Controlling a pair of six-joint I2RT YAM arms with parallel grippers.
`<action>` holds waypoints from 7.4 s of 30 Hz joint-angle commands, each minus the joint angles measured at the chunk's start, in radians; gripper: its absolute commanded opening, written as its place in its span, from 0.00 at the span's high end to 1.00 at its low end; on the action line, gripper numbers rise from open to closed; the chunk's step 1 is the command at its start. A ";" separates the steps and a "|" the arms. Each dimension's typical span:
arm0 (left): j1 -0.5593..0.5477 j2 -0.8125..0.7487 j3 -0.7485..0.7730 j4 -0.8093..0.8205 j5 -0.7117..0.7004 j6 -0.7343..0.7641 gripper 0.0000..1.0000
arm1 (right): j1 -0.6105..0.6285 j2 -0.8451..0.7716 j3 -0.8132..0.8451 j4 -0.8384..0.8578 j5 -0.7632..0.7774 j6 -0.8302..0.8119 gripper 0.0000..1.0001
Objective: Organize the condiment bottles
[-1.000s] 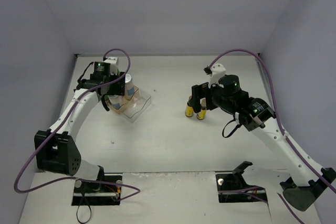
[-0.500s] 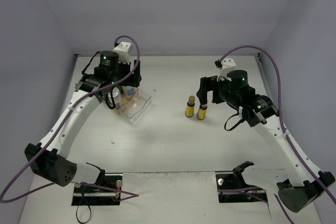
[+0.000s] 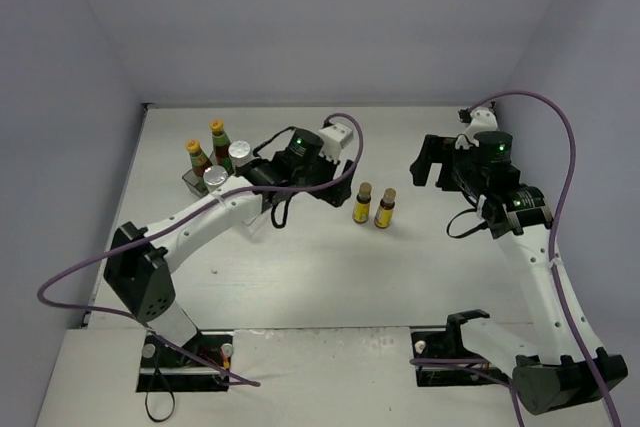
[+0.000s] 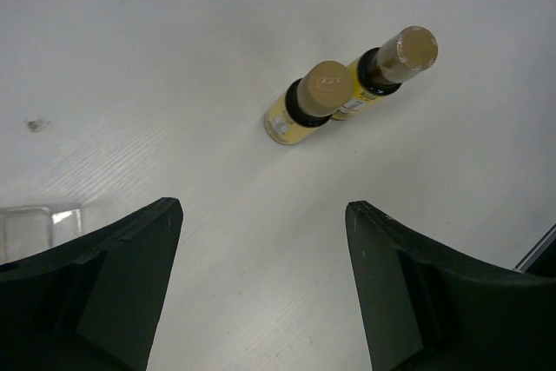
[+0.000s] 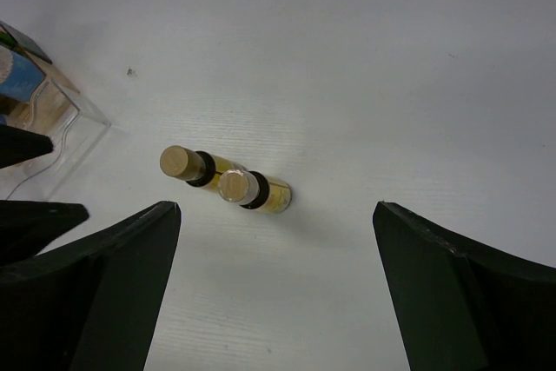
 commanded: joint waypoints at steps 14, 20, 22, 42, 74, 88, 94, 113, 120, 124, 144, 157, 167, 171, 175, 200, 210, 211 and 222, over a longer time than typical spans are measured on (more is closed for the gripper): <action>-0.059 0.174 0.100 0.228 0.073 0.004 0.24 | -0.014 -0.098 -0.012 -0.003 -0.094 -0.015 0.01; -0.062 0.240 0.143 0.255 0.073 0.004 0.26 | -0.014 -0.103 -0.005 -0.011 -0.096 -0.026 0.00; -0.064 0.257 0.155 0.254 0.077 0.008 0.29 | -0.014 -0.106 -0.005 -0.012 -0.096 -0.026 0.00; -0.054 0.236 0.185 0.153 -0.022 0.059 1.00 | -0.014 -0.107 -0.026 0.006 -0.088 -0.036 0.00; 0.309 -0.020 0.017 0.033 -0.197 0.091 1.00 | -0.014 -0.084 -0.034 0.038 -0.124 -0.009 0.00; 0.364 0.020 -0.067 0.143 -0.095 0.046 1.00 | -0.014 -0.074 -0.057 0.049 -0.125 -0.012 0.00; 0.375 0.036 -0.084 0.179 -0.073 0.042 1.00 | -0.014 -0.069 -0.068 0.055 -0.125 -0.013 0.00; 0.381 0.041 -0.121 0.206 -0.065 0.037 0.38 | -0.014 -0.026 -0.095 0.063 -0.107 -0.019 0.00; 0.381 0.007 -0.087 0.162 -0.091 0.045 0.22 | -0.003 -0.003 -0.098 0.073 -0.113 -0.013 0.00; 0.381 -0.040 -0.053 0.125 -0.088 0.046 0.22 | 0.000 0.001 -0.097 0.084 -0.111 -0.012 0.00; 0.024 -0.064 0.005 0.194 0.082 0.028 0.22 | -0.005 -0.046 0.000 0.043 -0.087 0.039 0.01; -0.146 0.217 0.160 0.298 0.071 0.077 0.22 | -0.049 -0.115 0.029 -0.092 0.123 0.097 0.02; -0.159 0.320 0.197 0.407 0.047 0.080 0.22 | -0.053 -0.140 0.018 -0.112 0.110 0.108 0.02; -0.162 0.349 0.209 0.420 0.050 0.076 0.23 | -0.053 -0.141 0.018 -0.120 0.116 0.100 0.02; -0.166 0.368 0.209 0.439 0.047 0.077 0.29 | -0.053 -0.143 0.014 -0.118 0.116 0.096 0.02; -0.030 -0.133 -0.136 0.240 -0.240 0.027 0.97 | -0.053 -0.078 -0.057 -0.014 0.002 0.080 0.03; 0.200 -0.353 -0.259 0.127 -0.214 0.005 0.97 | -0.053 -0.029 -0.075 0.061 -0.053 0.089 0.03; 0.231 -0.356 -0.266 0.128 -0.210 0.004 0.97 | -0.051 -0.026 -0.072 0.063 -0.061 0.088 0.03; 0.355 -0.342 -0.362 0.186 -0.176 0.010 0.97 | -0.051 -0.032 -0.081 0.070 -0.075 0.077 0.03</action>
